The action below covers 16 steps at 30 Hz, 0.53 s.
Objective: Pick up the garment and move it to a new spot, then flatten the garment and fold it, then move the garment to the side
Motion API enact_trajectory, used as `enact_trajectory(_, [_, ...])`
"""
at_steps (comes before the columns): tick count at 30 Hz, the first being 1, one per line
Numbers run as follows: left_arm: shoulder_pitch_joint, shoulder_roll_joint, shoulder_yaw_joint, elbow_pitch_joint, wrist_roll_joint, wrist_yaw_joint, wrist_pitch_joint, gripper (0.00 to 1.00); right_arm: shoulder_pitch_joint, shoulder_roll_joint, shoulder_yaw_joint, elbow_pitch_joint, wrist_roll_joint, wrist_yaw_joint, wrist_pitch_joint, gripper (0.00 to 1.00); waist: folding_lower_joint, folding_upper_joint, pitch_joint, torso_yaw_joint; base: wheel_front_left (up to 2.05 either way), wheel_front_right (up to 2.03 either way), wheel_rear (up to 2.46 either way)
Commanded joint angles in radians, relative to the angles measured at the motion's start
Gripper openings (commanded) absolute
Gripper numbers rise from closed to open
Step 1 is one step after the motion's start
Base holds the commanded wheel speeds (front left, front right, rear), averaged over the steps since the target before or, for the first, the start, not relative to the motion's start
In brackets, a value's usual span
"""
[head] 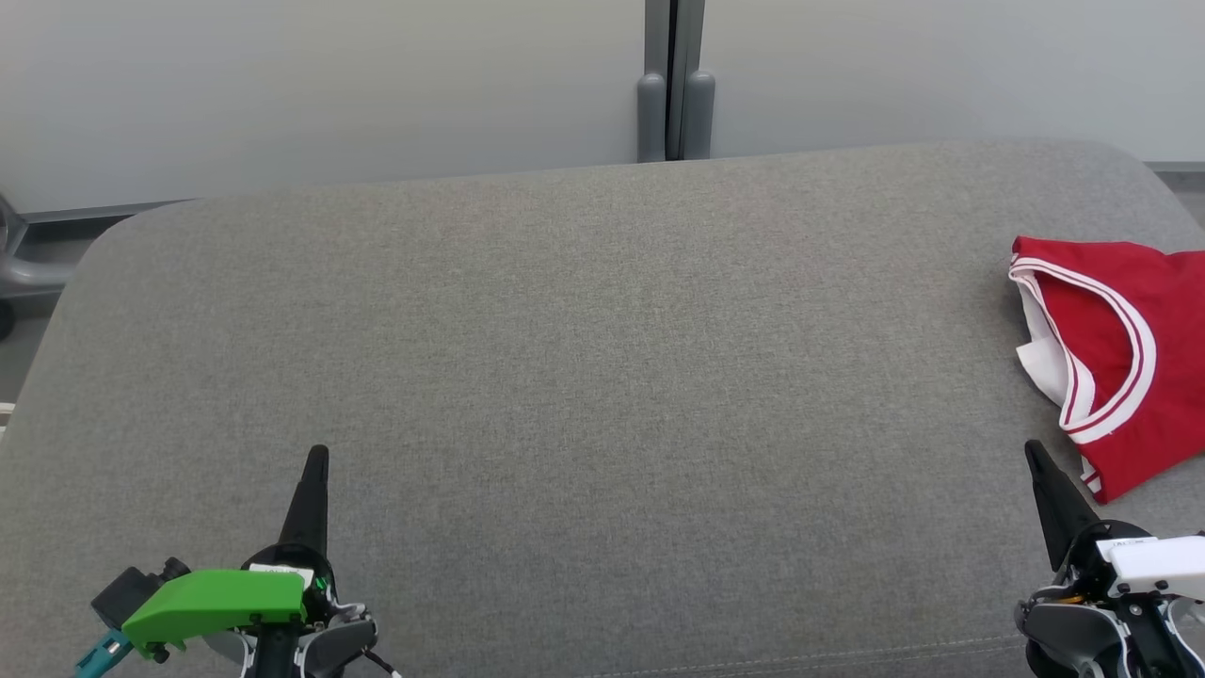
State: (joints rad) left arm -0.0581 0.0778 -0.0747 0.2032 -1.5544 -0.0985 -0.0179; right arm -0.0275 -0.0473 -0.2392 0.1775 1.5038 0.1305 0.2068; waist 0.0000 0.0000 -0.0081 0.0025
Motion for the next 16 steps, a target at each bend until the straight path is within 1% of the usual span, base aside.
enact_trajectory(1, [-0.022, -0.004, 0.008, 0.0, -0.011, -0.012, 0.006, 0.0, -0.014, -0.005, -0.006, -0.001, 0.02, 0.0, 0.007, 0.0, 0.0, 0.0, 0.001, 0.0, 0.0, 0.0, 0.0])
enact_trajectory(16, [-0.022, -0.032, 0.037, 0.002, -0.078, -0.038, 0.018, 0.0, -0.013, -0.005, -0.027, 0.003, 0.117, 0.0, 0.026, 0.0, 0.0, 0.0, 0.01, -0.003, 0.0, 0.0, 0.0])
